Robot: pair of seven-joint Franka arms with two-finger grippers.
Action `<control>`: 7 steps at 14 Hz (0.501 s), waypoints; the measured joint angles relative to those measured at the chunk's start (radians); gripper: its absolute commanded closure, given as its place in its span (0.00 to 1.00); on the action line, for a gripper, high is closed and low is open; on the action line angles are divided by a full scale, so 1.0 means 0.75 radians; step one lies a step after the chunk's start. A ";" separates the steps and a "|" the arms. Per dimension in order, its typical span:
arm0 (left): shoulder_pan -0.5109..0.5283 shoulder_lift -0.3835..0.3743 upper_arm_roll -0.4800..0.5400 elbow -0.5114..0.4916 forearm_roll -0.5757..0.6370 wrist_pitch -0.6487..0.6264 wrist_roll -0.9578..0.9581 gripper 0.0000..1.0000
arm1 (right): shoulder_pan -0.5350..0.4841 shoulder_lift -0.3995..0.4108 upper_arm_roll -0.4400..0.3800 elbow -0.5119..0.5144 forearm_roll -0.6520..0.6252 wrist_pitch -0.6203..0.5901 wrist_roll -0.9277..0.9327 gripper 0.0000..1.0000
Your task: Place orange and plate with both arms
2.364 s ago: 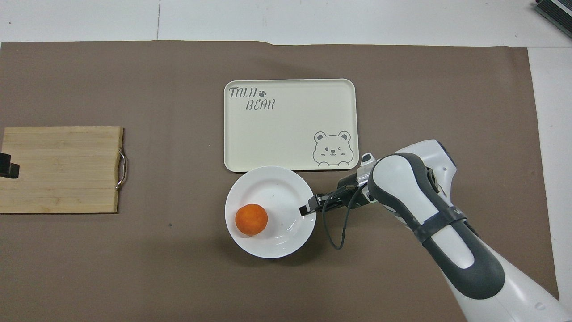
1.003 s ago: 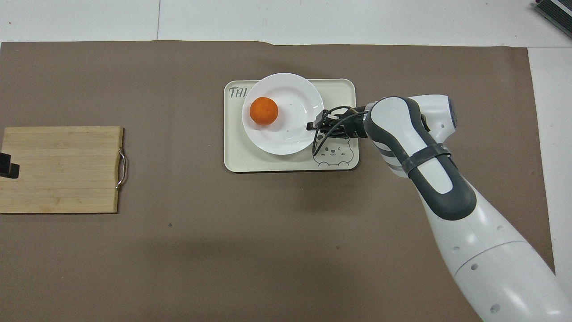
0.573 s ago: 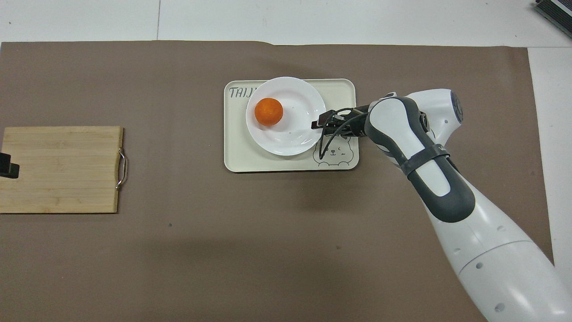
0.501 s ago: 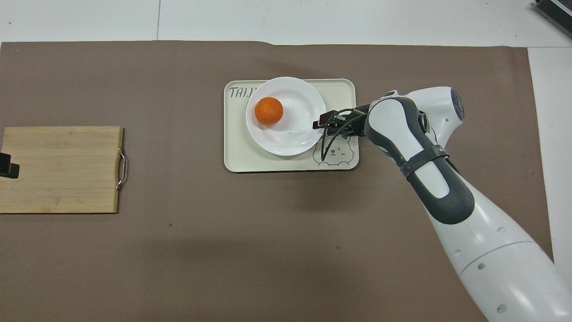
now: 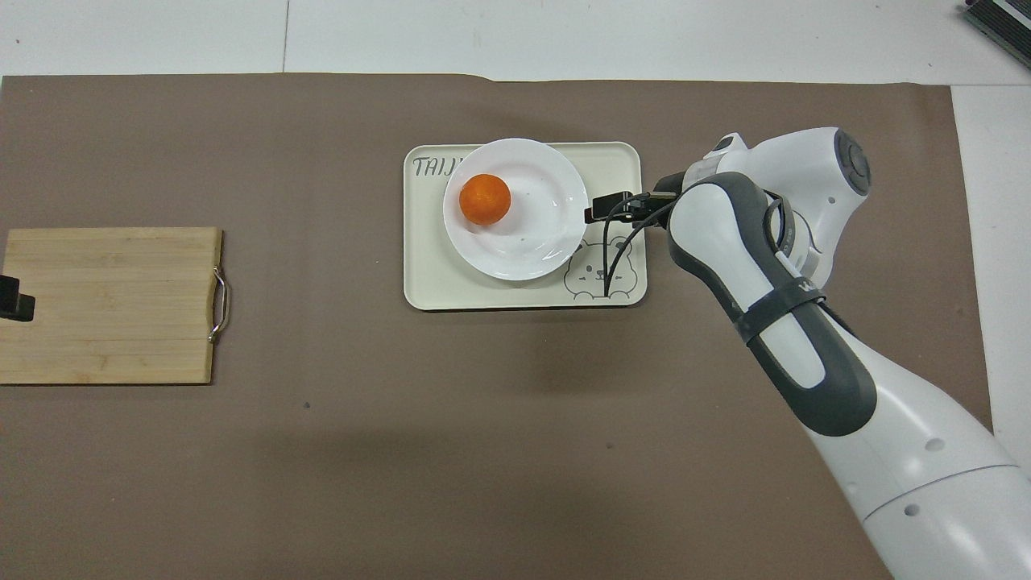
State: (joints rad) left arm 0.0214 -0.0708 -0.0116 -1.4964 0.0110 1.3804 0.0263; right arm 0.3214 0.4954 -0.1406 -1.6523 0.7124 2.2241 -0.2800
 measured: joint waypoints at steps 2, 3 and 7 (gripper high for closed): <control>0.000 0.000 0.000 0.000 0.000 0.000 0.000 0.00 | 0.000 -0.040 -0.013 0.002 -0.139 -0.005 0.002 0.00; 0.000 0.000 0.000 0.000 0.000 0.000 0.000 0.00 | 0.000 -0.062 -0.018 0.002 -0.207 -0.015 0.012 0.00; 0.000 0.000 0.000 0.000 0.000 0.000 0.000 0.00 | -0.001 -0.156 -0.047 0.008 -0.518 -0.110 0.138 0.00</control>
State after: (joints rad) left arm 0.0214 -0.0708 -0.0116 -1.4964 0.0110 1.3804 0.0263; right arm 0.3208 0.3785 -0.1757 -1.6466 0.3237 2.1416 -0.1763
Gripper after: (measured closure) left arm 0.000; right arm 0.000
